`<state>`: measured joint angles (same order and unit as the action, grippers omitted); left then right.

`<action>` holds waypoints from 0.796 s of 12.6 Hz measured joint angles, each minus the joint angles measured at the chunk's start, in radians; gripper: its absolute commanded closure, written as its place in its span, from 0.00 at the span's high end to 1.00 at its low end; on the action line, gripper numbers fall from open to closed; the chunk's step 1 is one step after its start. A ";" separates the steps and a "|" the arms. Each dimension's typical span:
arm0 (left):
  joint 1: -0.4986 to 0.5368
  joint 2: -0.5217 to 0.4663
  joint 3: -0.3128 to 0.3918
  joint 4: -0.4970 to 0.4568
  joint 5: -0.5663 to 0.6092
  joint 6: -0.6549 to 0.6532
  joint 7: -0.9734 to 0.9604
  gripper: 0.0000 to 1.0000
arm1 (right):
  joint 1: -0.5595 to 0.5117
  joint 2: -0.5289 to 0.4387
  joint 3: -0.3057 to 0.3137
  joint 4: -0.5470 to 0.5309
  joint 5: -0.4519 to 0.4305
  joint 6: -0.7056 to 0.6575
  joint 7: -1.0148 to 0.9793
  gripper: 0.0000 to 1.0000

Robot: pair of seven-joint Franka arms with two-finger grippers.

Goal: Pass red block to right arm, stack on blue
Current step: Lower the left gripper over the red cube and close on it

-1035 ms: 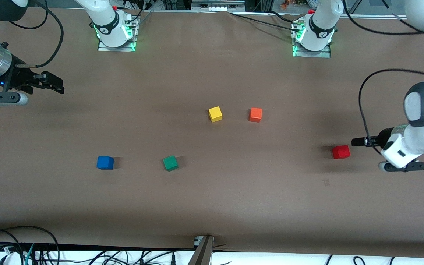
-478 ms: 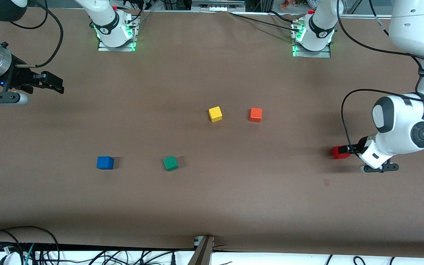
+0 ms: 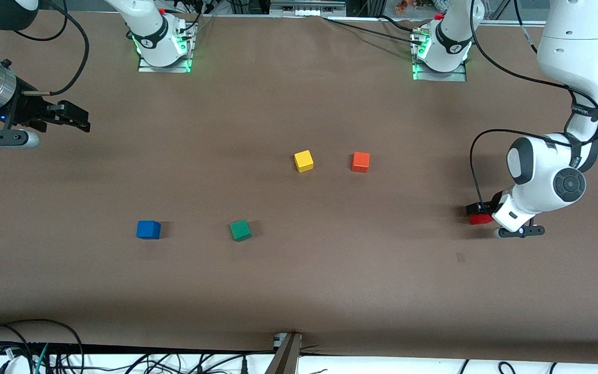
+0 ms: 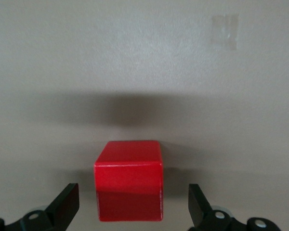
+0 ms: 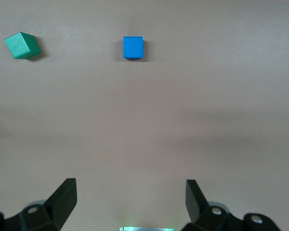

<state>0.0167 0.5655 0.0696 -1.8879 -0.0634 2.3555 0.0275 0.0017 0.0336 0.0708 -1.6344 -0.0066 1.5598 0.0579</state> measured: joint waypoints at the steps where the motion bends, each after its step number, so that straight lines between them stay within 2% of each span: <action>1: 0.000 0.002 -0.001 -0.004 0.000 0.001 0.000 0.79 | 0.000 0.000 0.000 0.000 0.000 0.000 0.000 1.00; 4: 0.000 0.003 -0.003 -0.006 0.000 -0.003 0.000 0.26 | 0.000 0.000 0.000 0.000 0.000 0.000 0.000 1.00; 5: 0.000 0.003 -0.004 -0.006 0.000 -0.013 0.001 0.15 | 0.000 0.000 0.000 0.000 0.000 0.000 0.000 1.00; 7: 0.000 0.002 -0.004 -0.005 0.000 -0.023 0.015 0.00 | 0.000 0.000 0.000 0.000 0.000 0.000 0.000 1.00; 10: 0.000 -0.013 -0.005 0.017 0.000 -0.028 0.099 0.00 | 0.000 0.000 0.000 0.000 0.000 0.000 0.000 1.00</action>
<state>0.0165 0.5527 0.0643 -1.8708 -0.0634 2.3277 0.1269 0.0017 0.0336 0.0707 -1.6345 -0.0066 1.5596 0.0579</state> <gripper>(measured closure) 0.436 0.000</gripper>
